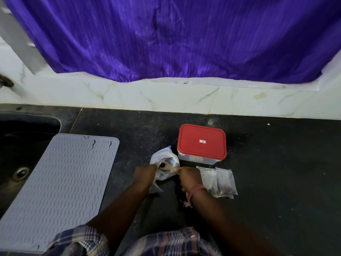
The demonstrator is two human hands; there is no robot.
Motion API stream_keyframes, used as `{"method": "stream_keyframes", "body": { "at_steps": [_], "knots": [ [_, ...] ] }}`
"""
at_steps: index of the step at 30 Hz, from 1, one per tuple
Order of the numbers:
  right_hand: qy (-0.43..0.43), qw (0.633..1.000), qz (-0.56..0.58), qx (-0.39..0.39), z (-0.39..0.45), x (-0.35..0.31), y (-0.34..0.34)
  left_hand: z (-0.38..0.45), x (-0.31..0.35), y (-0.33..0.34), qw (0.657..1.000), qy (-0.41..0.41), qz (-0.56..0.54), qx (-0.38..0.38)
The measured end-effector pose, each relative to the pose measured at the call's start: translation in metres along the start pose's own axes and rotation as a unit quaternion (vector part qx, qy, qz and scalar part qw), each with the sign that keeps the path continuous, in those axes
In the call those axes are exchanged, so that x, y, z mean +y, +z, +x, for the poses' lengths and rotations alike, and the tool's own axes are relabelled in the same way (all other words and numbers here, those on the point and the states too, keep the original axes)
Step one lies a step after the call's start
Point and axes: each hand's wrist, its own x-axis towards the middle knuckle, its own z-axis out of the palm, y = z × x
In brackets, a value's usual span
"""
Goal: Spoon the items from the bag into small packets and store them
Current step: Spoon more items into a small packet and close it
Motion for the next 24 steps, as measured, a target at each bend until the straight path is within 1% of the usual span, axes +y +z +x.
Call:
{"method": "stream_keyframes", "body": {
  "at_steps": [3, 5, 9, 12, 14, 16, 18, 20, 24],
  "knots": [
    [0.015, 0.999, 0.043, -0.021, -0.007, -0.006, -0.005, 0.001, 0.003, -0.004, 1.000, 0.002, -0.013, 0.015],
    [0.028, 0.995, 0.091, -0.026, -0.013, -0.008, -0.008, 0.001, 0.003, -0.007, 1.000, 0.012, -0.017, 0.008],
    [0.054, 0.984, 0.169, -0.022, -0.024, -0.011, -0.010, -0.006, 0.005, -0.010, 0.999, 0.019, -0.032, -0.040],
    [0.049, 0.983, 0.173, -0.035, -0.029, -0.016, -0.013, -0.005, 0.003, -0.015, 0.994, 0.019, -0.052, -0.096],
    [0.041, 0.985, 0.166, -0.039, -0.032, -0.020, -0.015, -0.009, 0.002, -0.021, 0.991, 0.030, -0.060, -0.119],
    [0.028, 0.987, 0.154, -0.041, -0.035, -0.025, -0.017, -0.012, 0.000, -0.028, 0.989, 0.046, -0.087, -0.110],
    [0.018, 0.988, 0.150, -0.042, -0.041, -0.029, -0.019, -0.014, -0.004, -0.034, 0.991, 0.041, -0.102, -0.078],
    [0.012, 0.987, 0.153, -0.041, -0.047, -0.033, -0.023, -0.016, -0.007, -0.039, 0.995, 0.032, -0.071, -0.056],
    [-0.014, 0.984, 0.155, -0.085, -0.063, -0.042, -0.024, -0.018, -0.011, -0.048, 0.995, 0.072, -0.058, -0.036]
  ]
}}
